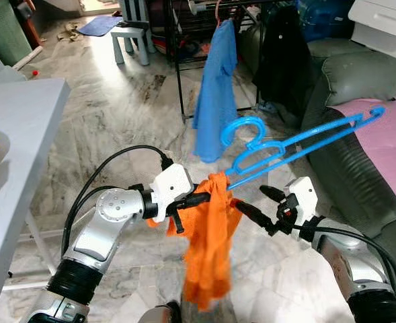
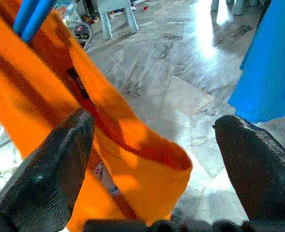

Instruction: Hang hanger

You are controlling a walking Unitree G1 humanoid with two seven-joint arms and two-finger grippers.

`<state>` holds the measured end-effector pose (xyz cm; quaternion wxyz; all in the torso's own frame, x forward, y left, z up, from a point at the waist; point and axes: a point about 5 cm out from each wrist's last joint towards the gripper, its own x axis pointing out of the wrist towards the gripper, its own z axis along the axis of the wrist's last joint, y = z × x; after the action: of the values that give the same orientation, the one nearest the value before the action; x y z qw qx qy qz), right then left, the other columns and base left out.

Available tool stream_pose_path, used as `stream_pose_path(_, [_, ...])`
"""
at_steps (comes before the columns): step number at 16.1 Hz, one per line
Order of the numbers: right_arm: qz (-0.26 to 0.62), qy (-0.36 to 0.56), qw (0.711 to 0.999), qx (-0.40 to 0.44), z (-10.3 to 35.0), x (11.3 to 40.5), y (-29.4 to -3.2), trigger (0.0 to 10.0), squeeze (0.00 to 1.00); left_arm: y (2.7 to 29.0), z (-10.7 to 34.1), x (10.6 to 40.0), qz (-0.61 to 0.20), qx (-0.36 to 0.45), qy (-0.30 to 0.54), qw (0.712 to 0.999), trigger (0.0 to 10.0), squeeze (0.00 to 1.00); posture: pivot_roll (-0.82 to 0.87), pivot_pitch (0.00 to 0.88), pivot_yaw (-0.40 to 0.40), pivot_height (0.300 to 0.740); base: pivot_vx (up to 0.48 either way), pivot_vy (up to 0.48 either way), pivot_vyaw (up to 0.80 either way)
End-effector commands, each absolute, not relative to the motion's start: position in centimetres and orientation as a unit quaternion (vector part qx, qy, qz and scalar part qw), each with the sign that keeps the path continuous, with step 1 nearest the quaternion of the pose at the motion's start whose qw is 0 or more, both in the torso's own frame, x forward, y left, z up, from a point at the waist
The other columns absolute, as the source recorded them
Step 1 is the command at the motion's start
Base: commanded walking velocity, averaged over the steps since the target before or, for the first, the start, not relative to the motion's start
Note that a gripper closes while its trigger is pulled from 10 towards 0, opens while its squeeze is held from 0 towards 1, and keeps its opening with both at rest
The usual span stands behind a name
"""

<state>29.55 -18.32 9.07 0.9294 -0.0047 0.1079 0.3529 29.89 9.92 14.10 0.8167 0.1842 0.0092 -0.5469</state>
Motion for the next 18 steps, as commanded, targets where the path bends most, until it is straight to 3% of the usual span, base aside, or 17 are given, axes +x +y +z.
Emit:
stream_pose_path(1, [0.341, 0.104, 0.934, -0.01, 9.3, 29.9, -18.7, 10.0, 0.0, 9.8, 14.6, 29.6, -0.555, 0.193, -0.006, 0.809, 10.0, 0.0, -0.06, 0.115, 0.04, 0.74, 0.0, 0.0, 0.0])
stream_pose_path(12, [0.343, 0.103, 0.934, -0.01, 8.8, 30.3, -17.7, 10.0, 0.0, 7.2, 17.3, 27.4, -0.608, 0.158, -0.052, 0.776, 10.0, 0.0, -0.05, 0.115, 0.037, 0.74, 0.0, 0.0, 0.0])
stream_pose_path(16, [0.347, 0.119, 0.93, -0.003, 7.9, 30.0, -17.3, 9.6, 0.0, 6.7, 18.1, 27.5, -0.603, 0.151, -0.07, 0.78, 10.0, 0.0, -0.05, 0.115, 0.038, 0.74, 0.0, 0.0, 0.0])
stream_pose_path(17, [0.34, 0.129, 0.931, -0.001, 7.5, 29.9, -17.5, 3.0, 0.0, 6.6, 18.5, 27.5, -0.601, 0.145, -0.074, 0.782, 10.0, 0.0, -0.05, 0.117, 0.037, 0.74, 0.0, 0.0, 0.0])
stream_pose_path(18, [0.316, 0.156, 0.936, 0.013, 6.4, 29.7, -18.3, 0.0, 0.0, 6.8, 19.0, 27.8, -0.596, 0.146, -0.078, 0.786, 10.0, 0.0, -0.05, 0.117, 0.035, 0.74, 0.0, 0.0, 0.0])
